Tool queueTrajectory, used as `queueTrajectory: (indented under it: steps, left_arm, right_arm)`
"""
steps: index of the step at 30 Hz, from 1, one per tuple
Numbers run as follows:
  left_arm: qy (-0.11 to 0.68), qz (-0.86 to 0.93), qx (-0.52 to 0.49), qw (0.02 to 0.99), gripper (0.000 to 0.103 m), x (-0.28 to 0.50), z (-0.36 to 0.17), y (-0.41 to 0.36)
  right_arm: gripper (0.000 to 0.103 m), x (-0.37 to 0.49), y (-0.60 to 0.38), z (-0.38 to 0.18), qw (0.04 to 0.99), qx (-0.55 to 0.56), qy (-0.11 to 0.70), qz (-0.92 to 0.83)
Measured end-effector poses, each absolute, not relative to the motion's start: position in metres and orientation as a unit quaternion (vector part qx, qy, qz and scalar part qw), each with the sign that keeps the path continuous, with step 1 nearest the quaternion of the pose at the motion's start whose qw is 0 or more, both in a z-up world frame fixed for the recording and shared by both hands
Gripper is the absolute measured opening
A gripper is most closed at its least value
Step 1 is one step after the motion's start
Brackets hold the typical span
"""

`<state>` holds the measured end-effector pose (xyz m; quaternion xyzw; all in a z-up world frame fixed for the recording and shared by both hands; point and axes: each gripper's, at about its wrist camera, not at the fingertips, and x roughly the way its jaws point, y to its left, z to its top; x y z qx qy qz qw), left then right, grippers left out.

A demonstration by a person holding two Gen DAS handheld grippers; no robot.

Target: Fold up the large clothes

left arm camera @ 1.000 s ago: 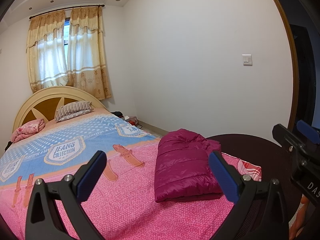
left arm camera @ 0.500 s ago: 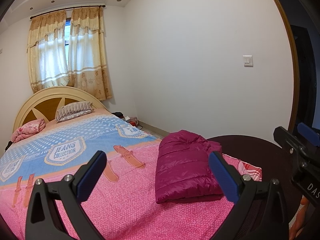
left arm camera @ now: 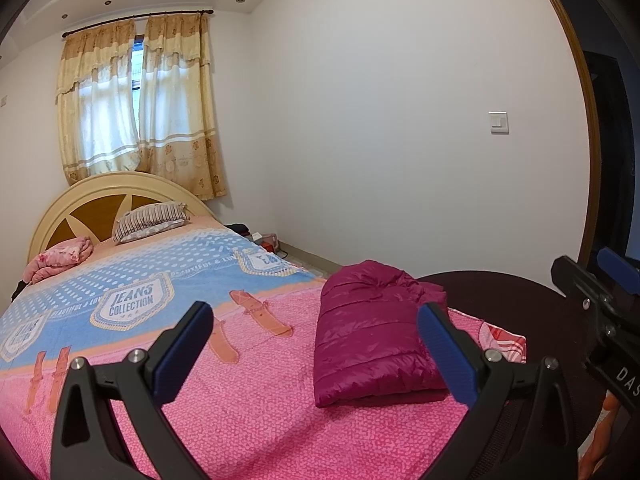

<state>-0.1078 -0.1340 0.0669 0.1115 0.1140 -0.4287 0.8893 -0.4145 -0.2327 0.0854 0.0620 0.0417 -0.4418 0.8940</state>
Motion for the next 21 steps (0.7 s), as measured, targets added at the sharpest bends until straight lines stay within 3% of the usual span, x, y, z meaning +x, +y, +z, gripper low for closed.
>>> queueTrajectory:
  steps: [21]
  left_arm:
    - [0.112,-0.410,0.101,0.899,0.103,-0.097,0.069,-0.138]
  right_arm:
    - [0.084,-0.416,-0.234,0.086,0.893,0.062,0.045,-0.444]
